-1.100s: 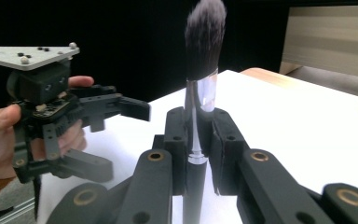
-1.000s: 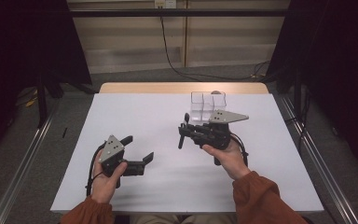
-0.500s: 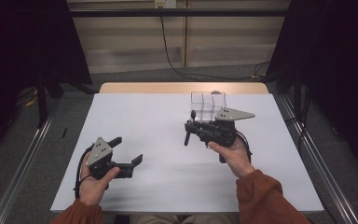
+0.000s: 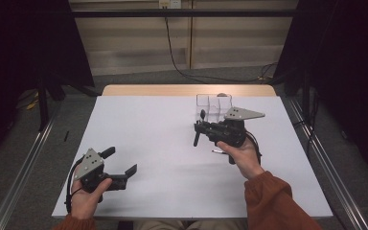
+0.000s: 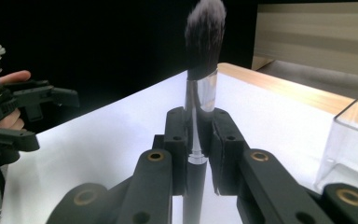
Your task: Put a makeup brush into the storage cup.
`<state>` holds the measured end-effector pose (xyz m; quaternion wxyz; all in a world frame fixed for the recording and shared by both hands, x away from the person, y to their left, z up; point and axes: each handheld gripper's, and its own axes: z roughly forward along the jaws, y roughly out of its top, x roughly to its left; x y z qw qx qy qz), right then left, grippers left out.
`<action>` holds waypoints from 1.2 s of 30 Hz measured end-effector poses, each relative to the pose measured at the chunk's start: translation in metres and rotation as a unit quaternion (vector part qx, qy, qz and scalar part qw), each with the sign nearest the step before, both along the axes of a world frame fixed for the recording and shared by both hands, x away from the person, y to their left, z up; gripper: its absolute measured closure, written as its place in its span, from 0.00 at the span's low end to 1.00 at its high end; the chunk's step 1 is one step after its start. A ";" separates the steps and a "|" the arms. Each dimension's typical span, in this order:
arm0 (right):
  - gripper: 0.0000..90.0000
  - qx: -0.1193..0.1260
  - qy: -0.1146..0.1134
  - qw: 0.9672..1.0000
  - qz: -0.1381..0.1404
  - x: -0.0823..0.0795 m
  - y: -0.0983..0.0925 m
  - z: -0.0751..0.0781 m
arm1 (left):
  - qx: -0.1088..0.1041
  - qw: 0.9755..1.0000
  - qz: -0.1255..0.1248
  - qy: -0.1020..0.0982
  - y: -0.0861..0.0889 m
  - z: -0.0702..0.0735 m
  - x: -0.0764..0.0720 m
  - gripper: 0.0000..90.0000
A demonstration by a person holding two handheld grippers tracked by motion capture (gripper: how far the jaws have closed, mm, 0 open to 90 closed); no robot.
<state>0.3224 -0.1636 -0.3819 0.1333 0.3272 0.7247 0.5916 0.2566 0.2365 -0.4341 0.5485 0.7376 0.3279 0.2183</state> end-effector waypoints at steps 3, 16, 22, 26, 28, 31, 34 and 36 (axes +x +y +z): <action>0.88 -0.001 -0.008 1.000 -0.008 0.003 -0.004 0.006 | -0.001 1.000 0.009 -0.002 0.004 -0.001 0.000 0.02; 0.88 -0.020 -0.018 0.998 -0.055 0.023 -0.026 0.022 | 0.002 1.000 0.028 -0.001 0.016 -0.003 -0.006 0.02; 0.88 -0.020 -0.022 0.997 -0.066 0.032 -0.029 0.030 | 0.006 1.000 0.029 0.002 0.019 -0.004 -0.010 0.02; 0.88 -0.026 -0.026 0.997 -0.072 0.038 -0.029 0.033 | 0.004 0.999 0.034 -0.001 0.021 -0.004 -0.012 0.02; 0.88 -0.028 -0.028 0.996 -0.075 0.042 -0.030 0.035 | 0.002 0.999 0.039 -0.002 0.023 -0.004 -0.012 0.02; 0.88 -0.031 -0.030 0.996 -0.080 0.048 -0.030 0.038 | 0.001 0.999 0.045 -0.003 0.025 -0.004 -0.012 0.02; 0.88 -0.033 -0.031 0.995 -0.084 0.056 -0.031 0.040 | 0.003 0.999 0.046 -0.003 0.026 -0.004 -0.013 0.02; 0.88 -0.035 -0.032 0.995 -0.087 0.060 -0.031 0.041 | 0.002 0.999 0.046 0.000 0.028 -0.004 -0.013 0.02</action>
